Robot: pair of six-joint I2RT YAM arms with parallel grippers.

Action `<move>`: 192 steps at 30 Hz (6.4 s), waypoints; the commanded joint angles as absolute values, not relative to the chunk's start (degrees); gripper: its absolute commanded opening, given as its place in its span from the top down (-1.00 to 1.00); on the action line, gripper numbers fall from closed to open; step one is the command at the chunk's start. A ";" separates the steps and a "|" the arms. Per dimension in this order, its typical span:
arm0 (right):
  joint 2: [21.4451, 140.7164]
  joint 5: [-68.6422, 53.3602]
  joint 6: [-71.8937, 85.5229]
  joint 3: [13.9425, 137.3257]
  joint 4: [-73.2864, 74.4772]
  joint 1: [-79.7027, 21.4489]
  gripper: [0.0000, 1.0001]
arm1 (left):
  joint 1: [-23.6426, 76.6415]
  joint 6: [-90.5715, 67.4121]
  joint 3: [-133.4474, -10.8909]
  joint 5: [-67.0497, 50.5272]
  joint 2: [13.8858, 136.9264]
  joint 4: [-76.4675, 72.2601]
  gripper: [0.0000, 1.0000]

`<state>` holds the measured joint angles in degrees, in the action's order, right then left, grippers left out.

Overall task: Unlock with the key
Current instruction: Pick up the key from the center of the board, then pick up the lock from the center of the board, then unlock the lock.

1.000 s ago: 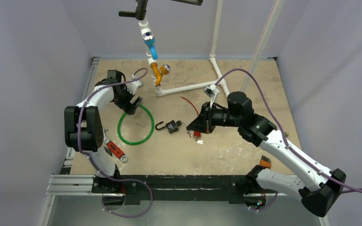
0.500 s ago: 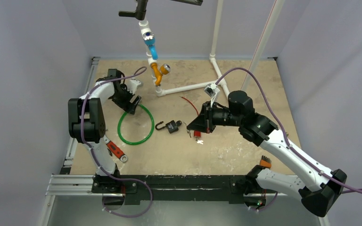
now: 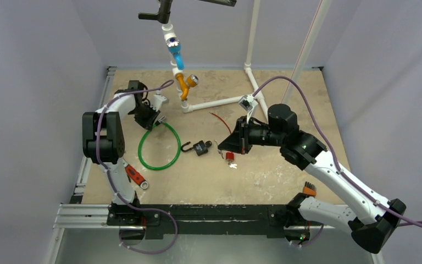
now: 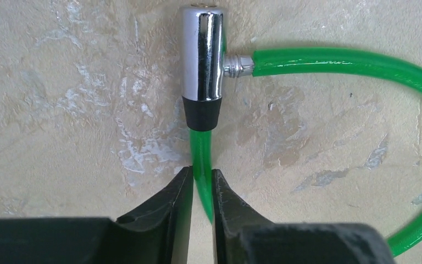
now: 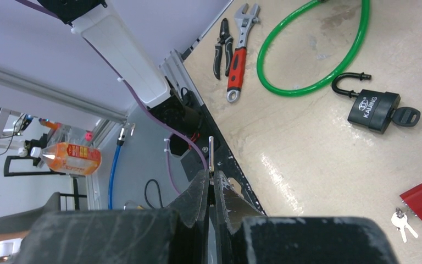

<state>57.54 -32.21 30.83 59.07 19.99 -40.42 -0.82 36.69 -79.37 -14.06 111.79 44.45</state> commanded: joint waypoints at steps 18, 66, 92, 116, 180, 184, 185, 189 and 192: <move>56.72 -33.23 26.06 62.97 21.65 -40.25 1.00 | -0.71 50.79 -71.74 -33.97 73.39 58.39 1.00; 57.58 -31.72 26.22 63.63 21.79 -40.23 1.00 | 6.16 43.26 -73.00 -10.39 108.83 40.95 0.65; 58.15 -36.05 21.56 67.40 25.15 -40.25 1.00 | 8.17 58.95 -56.25 -32.78 51.01 48.90 1.00; 65.41 -40.44 10.64 76.27 40.87 -51.58 1.00 | 30.45 83.97 -55.38 -36.06 38.89 40.59 1.00; 76.95 -36.88 18.46 70.40 25.18 -51.77 1.00 | 30.59 89.65 -44.13 -31.64 34.39 33.80 1.00; 77.29 -36.40 18.46 70.57 25.14 -51.77 1.00 | 30.59 89.65 -44.12 -31.77 34.28 33.76 1.00; 77.42 -36.19 18.47 70.65 25.14 -51.79 1.00 | 30.63 89.84 -44.10 -31.80 34.23 33.95 1.00; 77.81 -34.07 18.42 71.24 25.33 -51.77 1.00 | 30.68 90.58 -44.06 -31.90 34.28 34.39 1.00; 78.12 -32.84 18.86 71.44 25.26 -51.83 1.00 | 30.76 90.98 -43.88 -31.90 34.28 34.66 1.00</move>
